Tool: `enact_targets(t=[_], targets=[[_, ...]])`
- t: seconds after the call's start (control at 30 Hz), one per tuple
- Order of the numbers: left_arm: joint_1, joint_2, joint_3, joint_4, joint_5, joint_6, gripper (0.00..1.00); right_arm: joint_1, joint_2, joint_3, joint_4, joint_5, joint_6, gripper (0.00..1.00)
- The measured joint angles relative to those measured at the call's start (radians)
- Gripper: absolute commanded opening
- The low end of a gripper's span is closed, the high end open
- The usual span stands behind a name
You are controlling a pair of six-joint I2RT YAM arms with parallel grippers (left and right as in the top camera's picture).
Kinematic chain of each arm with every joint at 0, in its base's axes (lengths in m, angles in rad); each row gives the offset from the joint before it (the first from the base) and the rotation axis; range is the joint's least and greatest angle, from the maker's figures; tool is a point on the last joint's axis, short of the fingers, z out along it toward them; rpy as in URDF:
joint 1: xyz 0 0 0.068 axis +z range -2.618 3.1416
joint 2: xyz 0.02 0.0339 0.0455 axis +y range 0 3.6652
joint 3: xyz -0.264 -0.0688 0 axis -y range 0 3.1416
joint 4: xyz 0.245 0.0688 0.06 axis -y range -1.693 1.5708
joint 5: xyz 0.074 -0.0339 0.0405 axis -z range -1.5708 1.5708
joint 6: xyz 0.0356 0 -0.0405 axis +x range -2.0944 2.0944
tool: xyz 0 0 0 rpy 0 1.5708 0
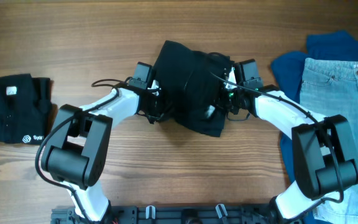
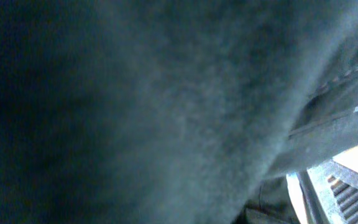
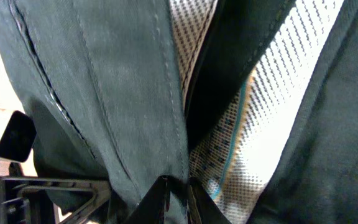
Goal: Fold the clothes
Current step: 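Carry the folded shorts left with the left gripper onto the black shirt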
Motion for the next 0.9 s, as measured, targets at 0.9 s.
enact_targets(t=[0.9], targets=[[0.82, -0.375, 0.06, 0.248, -0.134, 0.514, 0.04, -0.005, -0.287, 0.0, -0.174, -0.085, -0.05, 0.15]])
